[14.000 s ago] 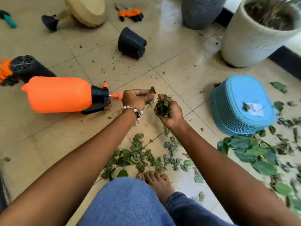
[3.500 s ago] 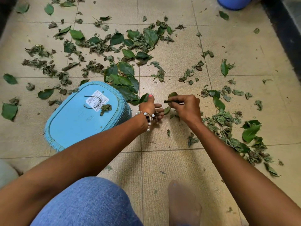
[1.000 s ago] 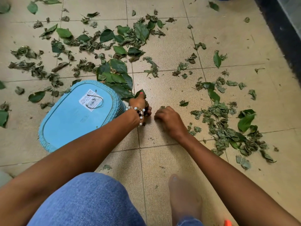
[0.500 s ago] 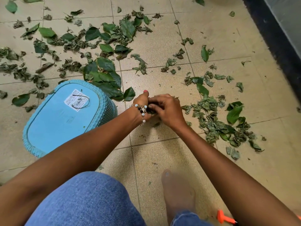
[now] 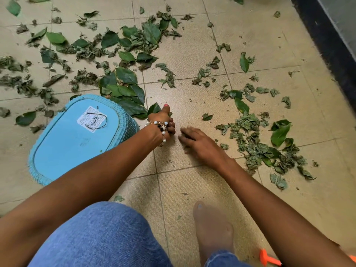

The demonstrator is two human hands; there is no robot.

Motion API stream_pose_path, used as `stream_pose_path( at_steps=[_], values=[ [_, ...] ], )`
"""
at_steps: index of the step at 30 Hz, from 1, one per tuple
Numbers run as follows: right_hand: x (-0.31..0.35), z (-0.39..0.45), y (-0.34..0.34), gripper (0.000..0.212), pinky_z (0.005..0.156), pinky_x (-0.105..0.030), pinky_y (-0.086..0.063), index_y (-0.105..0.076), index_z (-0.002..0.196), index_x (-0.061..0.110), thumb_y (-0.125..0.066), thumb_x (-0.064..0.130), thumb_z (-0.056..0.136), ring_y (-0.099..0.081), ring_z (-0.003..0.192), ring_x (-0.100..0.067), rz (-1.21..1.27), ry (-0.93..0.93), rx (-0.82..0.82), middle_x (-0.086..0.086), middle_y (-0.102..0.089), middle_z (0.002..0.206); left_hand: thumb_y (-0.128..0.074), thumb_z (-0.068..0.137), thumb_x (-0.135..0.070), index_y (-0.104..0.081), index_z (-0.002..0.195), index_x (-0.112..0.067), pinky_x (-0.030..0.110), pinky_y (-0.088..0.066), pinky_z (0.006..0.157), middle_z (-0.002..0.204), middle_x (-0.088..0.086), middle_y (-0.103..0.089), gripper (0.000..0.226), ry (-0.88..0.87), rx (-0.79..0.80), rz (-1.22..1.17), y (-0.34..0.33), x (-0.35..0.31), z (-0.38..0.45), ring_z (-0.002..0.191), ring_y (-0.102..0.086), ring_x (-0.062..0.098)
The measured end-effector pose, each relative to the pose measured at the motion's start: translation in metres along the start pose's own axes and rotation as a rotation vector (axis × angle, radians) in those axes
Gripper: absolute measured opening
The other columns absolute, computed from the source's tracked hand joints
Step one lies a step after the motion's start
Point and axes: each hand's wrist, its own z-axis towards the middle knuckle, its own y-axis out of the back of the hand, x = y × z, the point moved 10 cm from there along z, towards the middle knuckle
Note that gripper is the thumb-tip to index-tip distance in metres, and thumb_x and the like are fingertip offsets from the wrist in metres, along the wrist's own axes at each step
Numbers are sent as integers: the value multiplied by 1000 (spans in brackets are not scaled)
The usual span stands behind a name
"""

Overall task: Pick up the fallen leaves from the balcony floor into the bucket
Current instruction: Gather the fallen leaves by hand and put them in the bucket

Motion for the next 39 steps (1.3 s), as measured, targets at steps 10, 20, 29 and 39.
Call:
stream_pose_path(
  at_steps=[10, 20, 29, 39],
  values=[
    [-77, -49, 64, 18, 82, -33, -57, -74, 101, 3, -68, -1, 84, -66, 82, -14, 363, -318, -519, -11, -73, 96, -47, 101, -31, -45, 73, -10, 11, -22, 28, 52, 1, -44, 36, -4, 190, 159, -24, 19, -13, 27, -33, 4],
    [-65, -78, -6, 48, 110, -46, -39, -42, 145, 29, -50, 24, 98, -31, 138, -26, -24, -236, -16, -5, -26, 157, -50, 100, -35, -58, 83, -6, 10, -23, 32, 51, -2, -46, 34, -89, 142, 247, -43, 30, -15, 28, -32, 4],
    [-76, -33, 70, 29, 101, -33, -40, -66, 118, 6, -63, 8, 90, -57, 113, -27, 156, -246, -337, -12, -65, 122, -47, 101, -37, -60, 80, -4, 7, -23, 36, 35, -6, -47, 42, -101, 62, 205, -39, 28, -13, 25, -31, 6],
    [-83, -9, 31, 62, 117, -52, 6, -6, 154, 30, -36, 13, 103, 0, 148, -32, -335, -122, 15, 2, 2, 163, -45, 102, -36, -60, 79, -5, 9, -24, 36, 48, 0, -49, 42, -87, 29, 206, -35, 22, -10, 27, -32, 7]
  ],
)
